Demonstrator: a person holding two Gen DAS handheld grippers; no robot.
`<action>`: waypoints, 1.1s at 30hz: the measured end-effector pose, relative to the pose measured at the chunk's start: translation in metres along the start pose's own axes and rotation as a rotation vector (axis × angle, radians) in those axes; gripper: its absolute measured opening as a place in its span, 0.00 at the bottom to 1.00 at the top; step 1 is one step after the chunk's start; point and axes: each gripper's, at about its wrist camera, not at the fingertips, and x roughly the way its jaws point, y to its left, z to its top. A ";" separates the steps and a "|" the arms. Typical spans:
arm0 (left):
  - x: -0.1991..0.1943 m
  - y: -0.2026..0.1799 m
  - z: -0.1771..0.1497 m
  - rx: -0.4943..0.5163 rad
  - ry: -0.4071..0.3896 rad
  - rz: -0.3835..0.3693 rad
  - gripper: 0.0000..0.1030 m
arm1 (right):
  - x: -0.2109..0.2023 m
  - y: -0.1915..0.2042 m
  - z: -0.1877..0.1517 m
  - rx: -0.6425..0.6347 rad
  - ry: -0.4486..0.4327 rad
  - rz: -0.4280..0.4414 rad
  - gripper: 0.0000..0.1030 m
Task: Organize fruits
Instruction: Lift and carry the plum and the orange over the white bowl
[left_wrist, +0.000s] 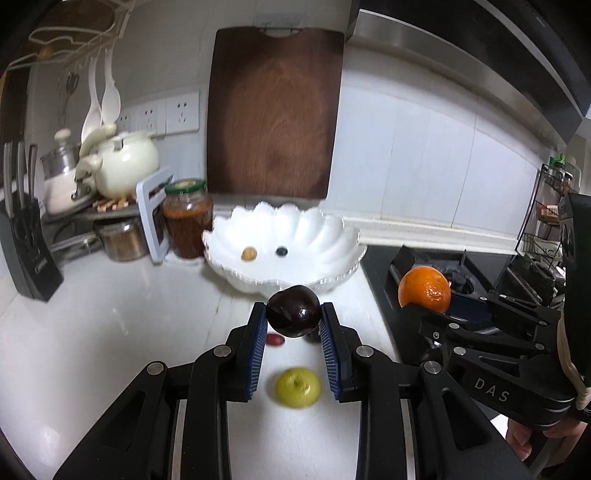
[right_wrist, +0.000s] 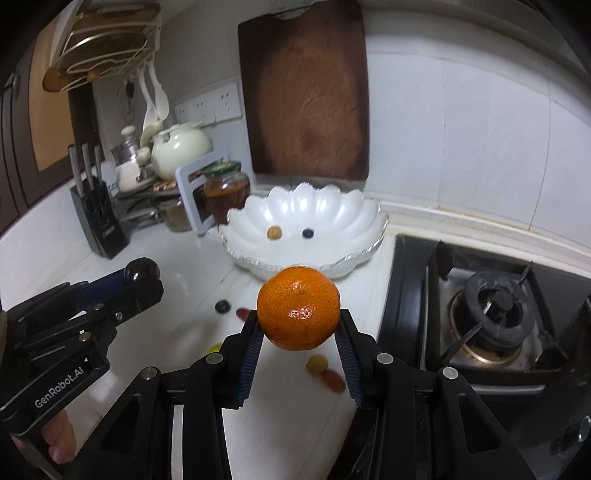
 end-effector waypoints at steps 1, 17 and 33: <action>0.000 0.000 0.004 0.004 -0.010 -0.003 0.28 | -0.001 0.000 0.004 0.005 -0.013 -0.006 0.40; 0.011 0.016 0.055 0.044 -0.114 -0.018 0.28 | 0.001 0.004 0.051 0.026 -0.127 -0.059 0.40; 0.055 0.038 0.098 0.044 -0.126 -0.021 0.28 | 0.031 0.010 0.095 0.017 -0.161 -0.118 0.40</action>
